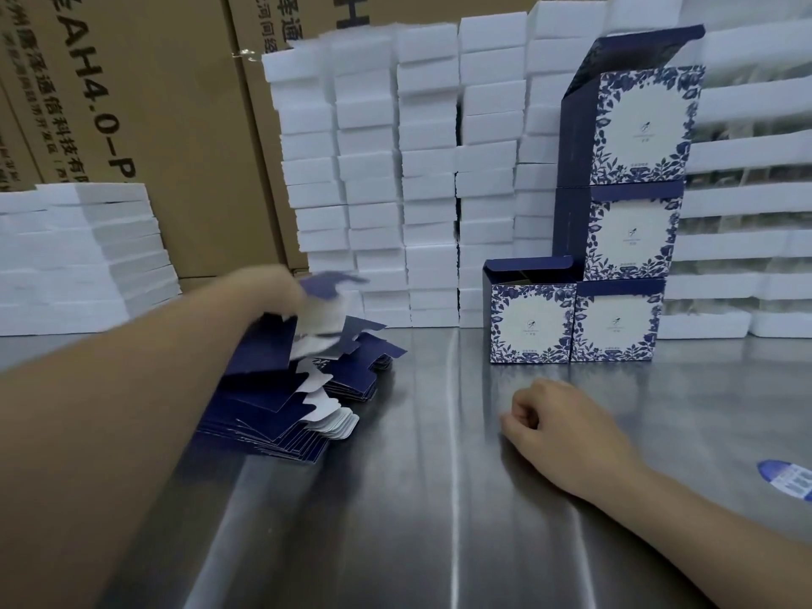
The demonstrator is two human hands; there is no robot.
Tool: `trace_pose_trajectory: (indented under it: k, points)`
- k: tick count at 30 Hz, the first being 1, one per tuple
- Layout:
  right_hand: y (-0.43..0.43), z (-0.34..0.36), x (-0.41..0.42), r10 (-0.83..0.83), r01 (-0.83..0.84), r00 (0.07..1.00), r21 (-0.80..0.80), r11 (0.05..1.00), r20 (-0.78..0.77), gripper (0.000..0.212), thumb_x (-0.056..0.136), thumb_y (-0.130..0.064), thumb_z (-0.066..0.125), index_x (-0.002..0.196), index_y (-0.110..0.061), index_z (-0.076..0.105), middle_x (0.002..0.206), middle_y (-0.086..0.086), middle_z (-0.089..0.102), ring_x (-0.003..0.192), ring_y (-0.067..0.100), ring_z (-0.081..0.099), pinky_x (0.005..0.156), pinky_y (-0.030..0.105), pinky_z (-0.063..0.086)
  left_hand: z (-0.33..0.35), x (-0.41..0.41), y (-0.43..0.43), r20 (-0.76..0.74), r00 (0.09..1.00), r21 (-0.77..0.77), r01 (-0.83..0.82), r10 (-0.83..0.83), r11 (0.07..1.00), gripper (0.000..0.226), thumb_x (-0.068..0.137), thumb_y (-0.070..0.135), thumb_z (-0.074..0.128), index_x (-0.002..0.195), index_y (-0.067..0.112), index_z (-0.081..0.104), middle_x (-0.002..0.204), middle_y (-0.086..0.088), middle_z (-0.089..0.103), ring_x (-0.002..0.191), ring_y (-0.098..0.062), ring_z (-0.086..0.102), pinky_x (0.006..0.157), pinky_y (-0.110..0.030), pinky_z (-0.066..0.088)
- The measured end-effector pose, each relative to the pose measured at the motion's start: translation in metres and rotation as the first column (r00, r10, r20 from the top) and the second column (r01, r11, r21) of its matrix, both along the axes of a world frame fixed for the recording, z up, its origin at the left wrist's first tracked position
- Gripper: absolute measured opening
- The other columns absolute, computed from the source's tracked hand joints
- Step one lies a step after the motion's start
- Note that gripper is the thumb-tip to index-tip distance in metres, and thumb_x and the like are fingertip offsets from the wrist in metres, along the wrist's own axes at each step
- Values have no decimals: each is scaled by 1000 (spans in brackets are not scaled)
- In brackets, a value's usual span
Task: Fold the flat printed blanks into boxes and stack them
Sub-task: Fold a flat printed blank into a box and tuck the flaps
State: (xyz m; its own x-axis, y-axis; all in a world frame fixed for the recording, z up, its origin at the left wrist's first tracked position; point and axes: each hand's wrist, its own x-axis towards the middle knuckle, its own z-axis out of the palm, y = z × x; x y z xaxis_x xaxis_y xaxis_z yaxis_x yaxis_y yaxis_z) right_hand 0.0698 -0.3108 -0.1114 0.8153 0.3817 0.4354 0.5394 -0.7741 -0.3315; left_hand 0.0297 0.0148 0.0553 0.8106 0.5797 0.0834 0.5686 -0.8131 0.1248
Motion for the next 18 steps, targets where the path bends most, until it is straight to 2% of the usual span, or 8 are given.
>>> trace_pose_trajectory:
  k: [2,5,7,10,12,14,16,18]
  points:
    - [-1,1,0,-1,1,1000,-5,1000,-10,40,91,-44,57,68,-12,50,70,-4,55,79,20,57,71,43,50,33,-9,-10,120,991,33,62,-65,998,39,109,12,45,145,1,55,148,-23,55,128,-41,55,85,-39,48]
    - [-1,3,-2,-7,6,1000,-15,1000,-22,39,91,-44,57,67,-14,50,71,-6,55,81,20,57,71,43,51,69,-24,-21,435,894,-27,132,-107,991,42,107,11,45,145,17,60,148,-15,56,130,-42,55,105,-45,50]
    - [0,4,-4,-8,7,999,-17,1000,-31,38,92,-43,57,67,-15,50,73,-6,54,82,21,58,73,43,51,76,-32,-29,652,743,-9,205,-150,979,47,103,4,46,143,22,62,150,-11,55,129,-35,56,104,-42,52]
    - [0,6,-6,-17,16,999,-24,1000,-45,39,93,-43,57,68,-14,49,74,-6,55,83,21,57,74,42,51,61,-46,-51,896,421,0,321,-143,947,56,96,-6,47,138,26,65,145,-7,56,117,-20,58,101,-32,51]
    - [0,6,-5,-20,19,999,-14,1000,-47,40,94,-44,58,69,-14,50,75,-6,56,83,21,58,74,41,51,37,-55,-73,976,217,-73,451,-30,890,61,90,-6,44,132,32,66,135,-2,62,114,-18,61,102,-33,52]
    - [0,4,-2,-24,24,998,1,1000,-52,36,94,-45,59,71,-19,50,77,-7,58,83,19,58,73,40,50,5,-62,-105,980,45,-184,599,196,780,63,82,4,38,117,49,64,124,8,66,114,-21,65,105,-45,55]
    - [-1,2,1,-11,14,998,55,998,-66,21,94,-44,60,83,-27,54,77,-10,62,82,14,59,73,38,50,-30,-64,-131,931,-8,-272,653,366,707,68,74,9,33,114,57,62,127,7,69,123,-27,65,109,-53,53]
    - [-2,1,4,5,4,998,129,992,-68,12,96,-39,62,103,-34,54,76,-11,64,79,9,60,72,39,50,-69,-65,-153,917,19,-298,694,398,655,77,76,5,35,139,44,57,138,0,67,129,-27,62,113,-52,50]
